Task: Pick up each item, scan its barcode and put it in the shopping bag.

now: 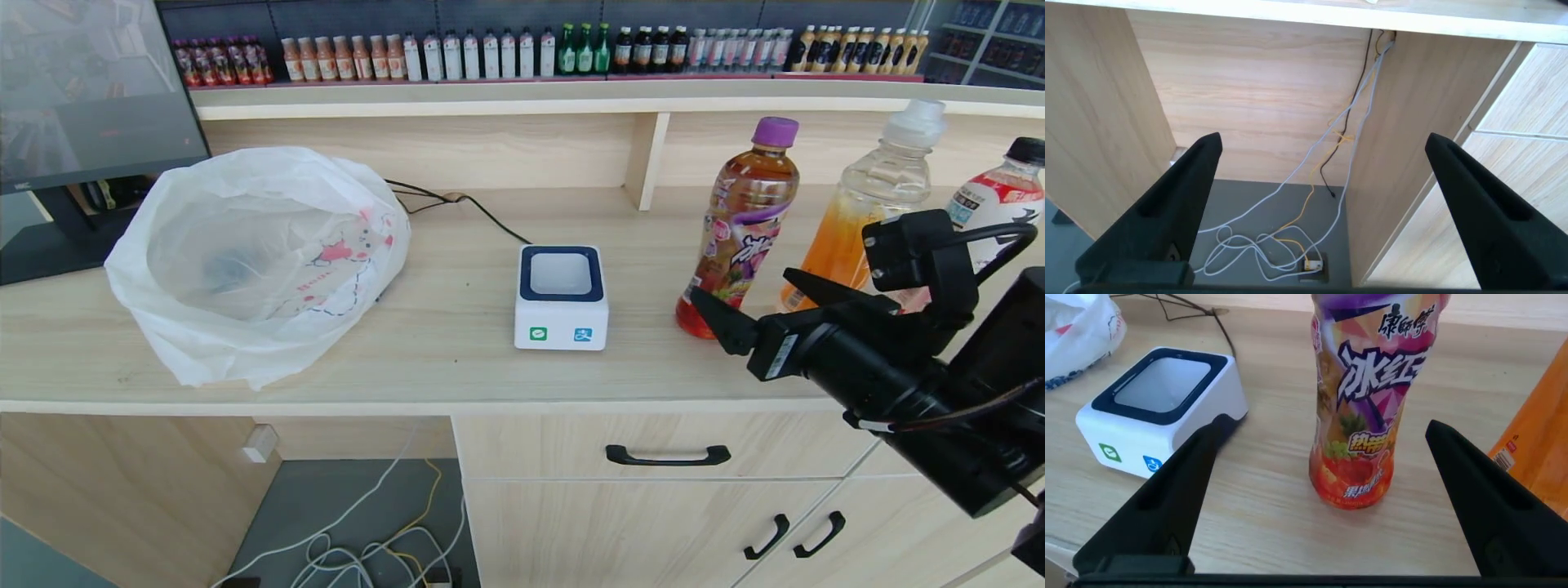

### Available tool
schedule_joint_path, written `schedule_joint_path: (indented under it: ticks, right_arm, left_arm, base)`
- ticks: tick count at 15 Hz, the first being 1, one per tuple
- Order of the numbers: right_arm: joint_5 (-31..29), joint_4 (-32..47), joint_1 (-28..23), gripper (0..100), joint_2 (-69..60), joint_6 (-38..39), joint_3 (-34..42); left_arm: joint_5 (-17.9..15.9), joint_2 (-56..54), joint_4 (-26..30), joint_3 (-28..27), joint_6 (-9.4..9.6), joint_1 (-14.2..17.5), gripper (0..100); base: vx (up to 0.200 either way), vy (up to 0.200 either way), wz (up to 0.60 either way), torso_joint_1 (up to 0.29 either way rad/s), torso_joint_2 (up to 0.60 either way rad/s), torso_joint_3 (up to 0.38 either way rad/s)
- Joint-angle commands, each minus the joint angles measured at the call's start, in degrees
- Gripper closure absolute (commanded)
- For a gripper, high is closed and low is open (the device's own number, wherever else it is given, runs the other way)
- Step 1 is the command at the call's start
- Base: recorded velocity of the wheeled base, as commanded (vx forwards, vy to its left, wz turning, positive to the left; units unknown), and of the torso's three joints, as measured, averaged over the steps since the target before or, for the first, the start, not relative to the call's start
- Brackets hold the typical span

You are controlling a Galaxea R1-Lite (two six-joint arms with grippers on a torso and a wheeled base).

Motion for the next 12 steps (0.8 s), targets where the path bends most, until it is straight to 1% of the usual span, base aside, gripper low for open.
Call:
schedule_joint_path:
  ticks: [1,3,12]
  right_arm:
    - [0.0,-0.2,-0.3,0,0.5,0.1,0.0]
    - [-0.2,-0.2,-0.3,0,1.4,1.7,-1.9]
    - [-0.7,-1.0,-2.3,0,2.9,2.7,-2.0]
  left_arm:
    - [0.0,0.0,0.0,0.0,0.0,0.0,0]
    - [0.0,0.0,0.0,0.0,0.0,0.0,0]
    - [0.0,0.0,0.0,0.0,0.0,0.0,0]
  base:
    - [0.0,0.0,0.0,0.0,0.0,0.0]
    - [0.0,0.0,0.0,0.0,0.0,0.0]
    - [0.0,0.0,0.0,0.0,0.0,0.0]
